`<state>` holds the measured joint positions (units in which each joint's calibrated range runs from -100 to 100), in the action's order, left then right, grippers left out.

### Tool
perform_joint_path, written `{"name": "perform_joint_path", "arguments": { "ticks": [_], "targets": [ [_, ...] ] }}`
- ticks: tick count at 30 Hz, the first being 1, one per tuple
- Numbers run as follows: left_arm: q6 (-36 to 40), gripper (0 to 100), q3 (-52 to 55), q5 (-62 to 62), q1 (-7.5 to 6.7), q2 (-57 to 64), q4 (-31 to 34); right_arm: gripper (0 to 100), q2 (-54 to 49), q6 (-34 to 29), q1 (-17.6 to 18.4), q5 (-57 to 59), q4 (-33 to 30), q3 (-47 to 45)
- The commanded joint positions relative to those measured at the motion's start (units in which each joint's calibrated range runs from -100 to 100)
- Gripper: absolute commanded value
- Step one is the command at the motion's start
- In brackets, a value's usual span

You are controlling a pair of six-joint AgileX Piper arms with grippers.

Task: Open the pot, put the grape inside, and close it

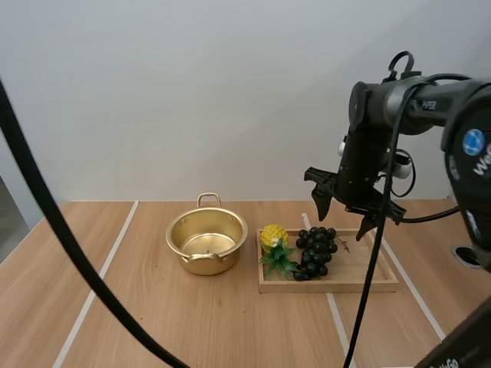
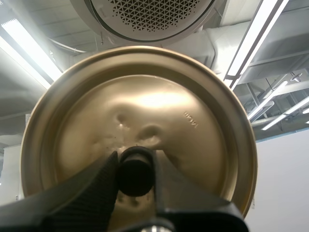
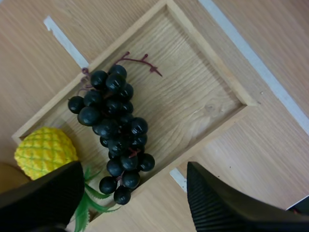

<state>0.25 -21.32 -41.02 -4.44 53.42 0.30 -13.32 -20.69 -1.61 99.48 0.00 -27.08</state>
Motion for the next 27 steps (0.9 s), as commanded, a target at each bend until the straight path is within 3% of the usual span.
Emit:
{"name": "perform_joint_path", "arguments": {
  "ticks": [1,16,27],
  "targets": [
    [0.0,0,-0.2,2.4,-0.22,0.0,0.9,100,2.4,-0.3,-0.2,0.5,-0.8,-0.2],
    [0.0,0,-0.2,2.4,-0.22,0.0,0.9,100,5.8,6.1,1.0,-8.8,-0.8,-0.2],
    [0.0,0,-0.2,2.4,-0.22,0.0,0.9,100,5.8,6.5,2.1,-13.7,-1.4,-1.8]
  ]
}}
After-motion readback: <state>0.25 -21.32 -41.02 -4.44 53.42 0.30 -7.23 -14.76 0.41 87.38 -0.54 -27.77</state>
